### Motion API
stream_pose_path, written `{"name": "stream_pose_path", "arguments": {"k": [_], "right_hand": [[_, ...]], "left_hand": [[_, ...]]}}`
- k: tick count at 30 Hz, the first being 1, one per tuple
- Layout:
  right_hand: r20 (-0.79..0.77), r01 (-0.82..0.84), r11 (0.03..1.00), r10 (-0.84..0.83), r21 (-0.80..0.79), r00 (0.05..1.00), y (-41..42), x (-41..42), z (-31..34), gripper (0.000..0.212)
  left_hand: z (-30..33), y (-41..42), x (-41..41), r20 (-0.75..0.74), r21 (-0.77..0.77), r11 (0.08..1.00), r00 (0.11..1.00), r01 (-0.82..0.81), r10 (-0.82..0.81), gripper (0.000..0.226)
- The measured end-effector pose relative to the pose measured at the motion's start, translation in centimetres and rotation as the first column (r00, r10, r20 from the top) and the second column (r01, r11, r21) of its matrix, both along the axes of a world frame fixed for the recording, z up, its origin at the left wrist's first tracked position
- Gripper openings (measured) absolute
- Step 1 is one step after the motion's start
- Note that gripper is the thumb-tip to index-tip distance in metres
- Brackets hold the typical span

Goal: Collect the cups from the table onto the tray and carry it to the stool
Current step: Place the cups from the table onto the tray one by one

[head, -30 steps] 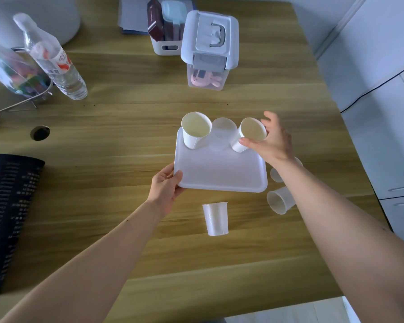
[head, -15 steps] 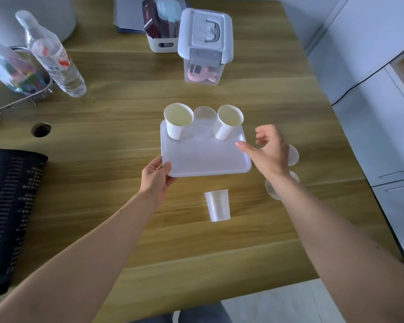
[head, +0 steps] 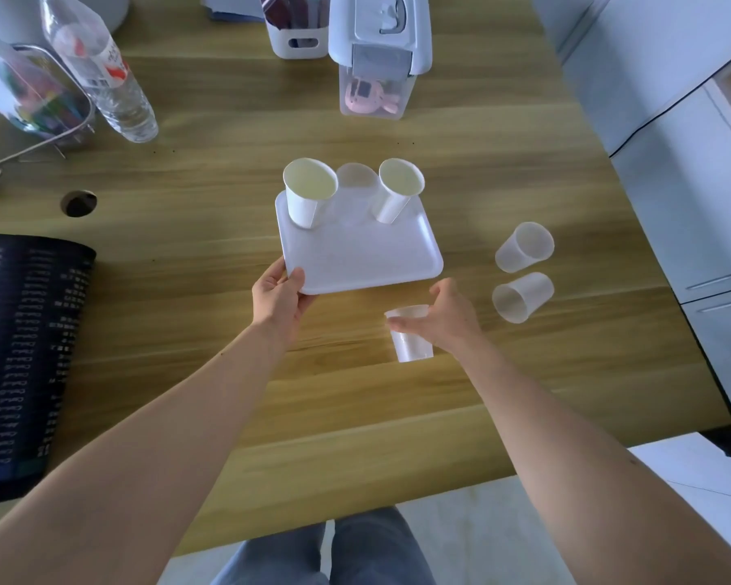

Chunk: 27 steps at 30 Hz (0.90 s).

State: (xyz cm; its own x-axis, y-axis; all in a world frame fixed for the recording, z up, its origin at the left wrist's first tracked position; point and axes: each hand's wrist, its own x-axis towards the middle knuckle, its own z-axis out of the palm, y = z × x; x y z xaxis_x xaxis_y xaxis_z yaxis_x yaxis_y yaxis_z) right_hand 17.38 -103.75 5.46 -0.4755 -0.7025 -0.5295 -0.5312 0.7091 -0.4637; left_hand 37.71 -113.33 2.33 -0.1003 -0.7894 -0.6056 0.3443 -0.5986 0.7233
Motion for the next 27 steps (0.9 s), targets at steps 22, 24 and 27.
{"name": "stream_pose_path", "arguments": {"k": [22, 24, 27], "right_hand": [[0.282, 0.219, 0.886, -0.105, -0.41, 0.954, -0.1, 0.0, 4.4, 0.082], [0.303, 0.24, 0.856, -0.104, -0.457, 0.947, -0.6, 0.9, 4.4, 0.08], [0.307, 0.227, 0.826, -0.069, -0.515, 0.949, -1.3, 2.2, 3.6, 0.08]], "left_hand": [[0.9, 2.0, -0.3, -0.094, -0.011, 0.998, 0.993, 0.064, -0.064, 0.035], [1.0, 2.4, -0.8, -0.102, -0.025, 0.996, 0.991, 0.088, -0.09, 0.035], [1.1, 3.0, -1.5, -0.116, -0.03, 0.992, 0.985, 0.123, -0.126, 0.035]]}}
